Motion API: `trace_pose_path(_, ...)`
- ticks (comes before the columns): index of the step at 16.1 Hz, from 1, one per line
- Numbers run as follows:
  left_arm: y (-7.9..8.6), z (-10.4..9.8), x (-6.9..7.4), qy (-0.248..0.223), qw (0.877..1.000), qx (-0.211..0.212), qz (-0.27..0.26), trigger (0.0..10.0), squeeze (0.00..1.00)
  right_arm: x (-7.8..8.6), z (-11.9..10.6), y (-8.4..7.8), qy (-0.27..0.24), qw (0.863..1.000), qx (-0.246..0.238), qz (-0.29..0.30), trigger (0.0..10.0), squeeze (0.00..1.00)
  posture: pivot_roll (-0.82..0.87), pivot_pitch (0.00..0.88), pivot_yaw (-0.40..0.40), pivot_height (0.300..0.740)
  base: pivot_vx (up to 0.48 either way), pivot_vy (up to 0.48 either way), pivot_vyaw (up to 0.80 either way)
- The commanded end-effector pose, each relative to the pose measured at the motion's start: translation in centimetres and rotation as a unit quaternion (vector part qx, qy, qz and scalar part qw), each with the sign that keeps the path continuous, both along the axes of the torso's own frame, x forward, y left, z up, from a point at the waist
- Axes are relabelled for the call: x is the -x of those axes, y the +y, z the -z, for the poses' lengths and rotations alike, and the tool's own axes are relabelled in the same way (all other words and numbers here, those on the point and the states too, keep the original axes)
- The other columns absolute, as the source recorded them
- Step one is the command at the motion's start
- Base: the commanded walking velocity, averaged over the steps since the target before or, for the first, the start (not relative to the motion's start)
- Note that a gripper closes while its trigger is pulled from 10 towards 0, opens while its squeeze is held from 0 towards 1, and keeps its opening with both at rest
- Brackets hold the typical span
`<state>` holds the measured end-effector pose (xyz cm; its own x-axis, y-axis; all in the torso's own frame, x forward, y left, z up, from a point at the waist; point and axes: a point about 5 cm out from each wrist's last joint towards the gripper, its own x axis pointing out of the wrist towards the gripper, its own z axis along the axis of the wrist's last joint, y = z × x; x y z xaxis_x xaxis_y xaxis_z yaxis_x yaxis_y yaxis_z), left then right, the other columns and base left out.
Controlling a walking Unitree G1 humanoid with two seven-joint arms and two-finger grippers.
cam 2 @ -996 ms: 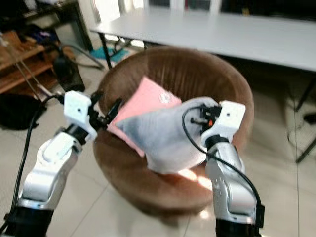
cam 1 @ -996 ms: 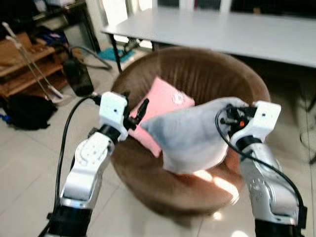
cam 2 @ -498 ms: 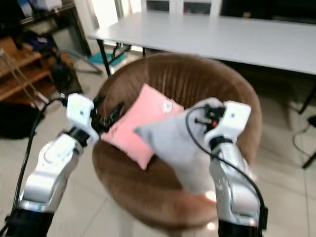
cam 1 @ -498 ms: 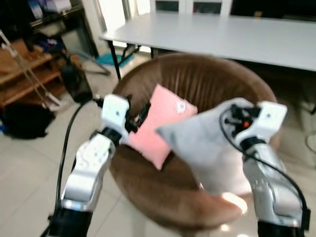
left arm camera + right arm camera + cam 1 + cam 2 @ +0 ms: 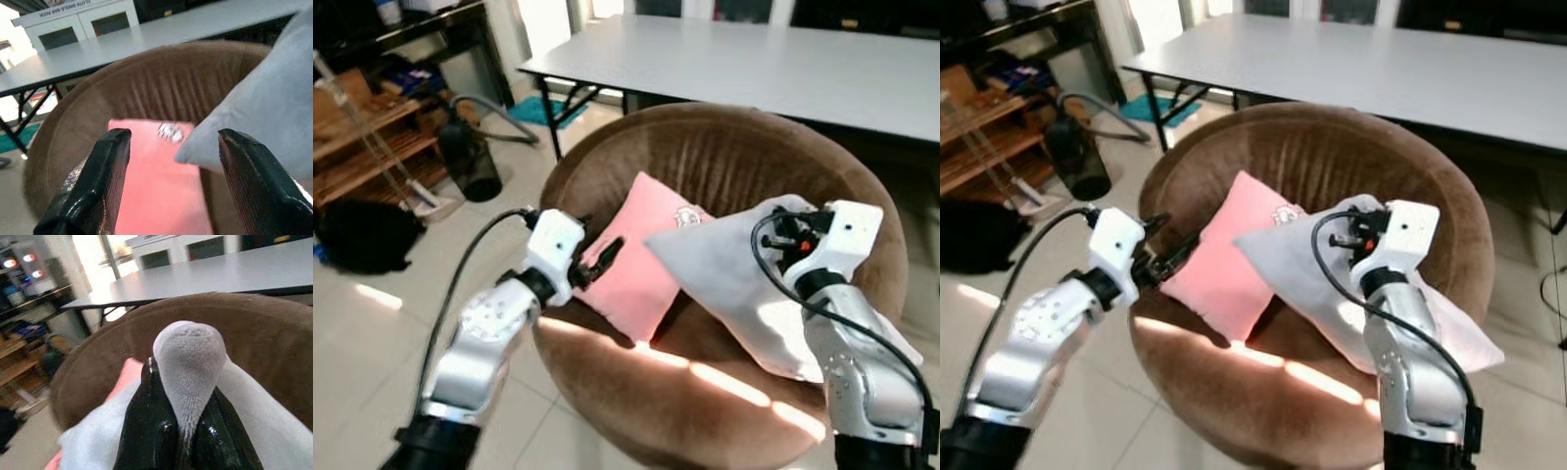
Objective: Move the pillow to the sofa from floor
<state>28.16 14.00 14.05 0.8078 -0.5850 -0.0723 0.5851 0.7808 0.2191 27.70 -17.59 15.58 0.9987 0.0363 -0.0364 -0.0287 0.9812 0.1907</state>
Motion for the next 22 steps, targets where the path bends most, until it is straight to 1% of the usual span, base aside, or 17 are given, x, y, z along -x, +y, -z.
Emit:
trace_pose_path(1, 0.7, 0.2, 0.2, 0.003, 1.0, -0.006, 0.006, 10.0, 0.0, 0.1, -1.1, 0.5, -0.015, 1.0, 0.001, -0.023, 10.0, 0.0, -0.04, 0.0, 0.068, 0.74, 0.0, 0.0, 0.0)
trace_pose_path(3, 1.3, 0.4, 0.4, 0.01, 0.999, -0.022, 0.024, 10.0, 0.0, 0.3, -0.9, 0.5, 0.023, 0.998, 0.033, -0.056, 10.0, 0.0, -0.04, 0.0, 0.069, 0.74, 0.0, 0.0, 0.0)
trace_pose_path(5, 1.5, 0.0, 0.5, 0.0, 0.999, -0.018, 0.034, 10.0, 0.0, 1.0, -1.4, 0.3, 0.055, 0.99, 0.071, -0.105, 10.0, 0.0, -0.05, 0.0, 0.067, 0.74, 0.0, 0.0, 0.0)
trace_pose_path(6, 1.5, -0.1, 0.6, -0.003, 0.999, -0.015, 0.035, 10.0, 0.0, 1.0, -1.6, 0.2, 0.055, 0.99, 0.075, -0.11, 10.0, 0.0, -0.05, 0.0, 0.066, 0.74, 0.0, 0.0, 0.0)
trace_pose_path(7, 1.4, -0.3, 0.5, -0.009, 0.999, -0.007, 0.036, 10.0, 0.0, 1.0, -2.1, -0.2, 0.064, 0.989, 0.07, -0.113, 10.0, 0.0, -0.05, 0.0, 0.06, 0.74, 0.0, 0.0, 0.0)
trace_pose_path(9, 1.3, -0.4, 0.8, -0.01, 0.999, -0.003, 0.042, 10.0, 0.0, 0.8, -2.6, -0.7, 0.078, 0.987, 0.077, -0.117, 10.0, 0.0, -0.05, 0.004, 0.055, 0.74, 0.0, 0.0, 0.0)
trace_pose_path(11, 1.2, -0.3, 1.1, -0.007, 0.999, -0.002, 0.049, 10.0, 0.0, 0.3, -1.6, -0.6, 0.124, 0.983, 0.07, -0.115, 10.0, 0.0, -0.04, 0.009, 0.051, 0.74, 0.0, 0.0, 0.0)
trace_pose_path(12, 1.2, -0.3, 1.2, -0.007, 0.999, -0.001, 0.05, 10.0, 0.0, 0.2, -0.8, -0.4, 0.142, 0.98, 0.068, -0.118, 10.0, 0.0, -0.04, 0.013, 0.05, 0.74, 0.0, 0.0, 0.0)
trace_pose_path(13, 1.2, -0.3, 1.2, -0.007, 0.999, 0.0, 0.05, 10.0, 0.0, 0.1, -0.2, -0.2, 0.151, 0.979, 0.071, -0.118, 10.0, 0.0, -0.04, 0.016, 0.049, 0.74, 0.0, 0.0, 0.0)
trace_pose_path(14, 1.2, -0.3, 1.3, -0.007, 0.999, 0.0, 0.051, 10.0, 0.0, -0.3, 0.8, 0.3, 0.164, 0.976, 0.073, -0.119, 10.0, 0.0, -0.03, 0.019, 0.05, 0.74, 0.0, 0.0, 0.0)
trace_pose_path(16, 1.1, -0.4, 1.3, -0.007, 0.999, -0.001, 0.052, 10.0, 0.0, -1.2, 1.3, 0.7, 0.161, 0.979, 0.076, -0.099, 10.0, 0.0, -0.03, 0.023, 0.05, 0.74, 0.0, 0.0, 0.0)
trace_pose_path(17, 1.3, -0.7, 1.2, -0.015, 0.999, 0.001, 0.046, 10.0, 0.0, -2.2, 0.1, 1.1, 0.135, 0.987, 0.044, -0.081, 10.0, 0.0, -0.02, 0.025, 0.041, 0.74, 0.0, 0.0, 0.0)
trace_pose_path(18, 1.5, -1.0, 1.2, -0.019, 0.999, 0.006, 0.039, 10.0, 0.0, -2.5, -0.9, 1.1, 0.117, 0.99, 0.018, -0.076, 10.0, 0.0, -0.01, 0.025, 0.038, 0.74, 0.0, 0.0, 0.0)
trace_pose_path(19, 1.7, -0.9, 1.0, -0.021, 0.999, 0.001, 0.026, 10.0, 0.0, -2.7, -1.9, 1.0, 0.095, 0.993, 0.003, -0.071, 10.0, 0.0, -0.01, 0.032, 0.042, 0.74, 0.0, 0.0, 0.0)
trace_pose_path(22, 1.5, -0.9, 0.9, -0.023, 0.999, 0.004, 0.025, 10.0, 0.0, -2.9, -3.4, 0.7, 0.064, 0.996, -0.015, -0.066, 10.0, 0.0, -0.02, 0.033, 0.047, 0.74, 0.0, 0.0, 0.0)
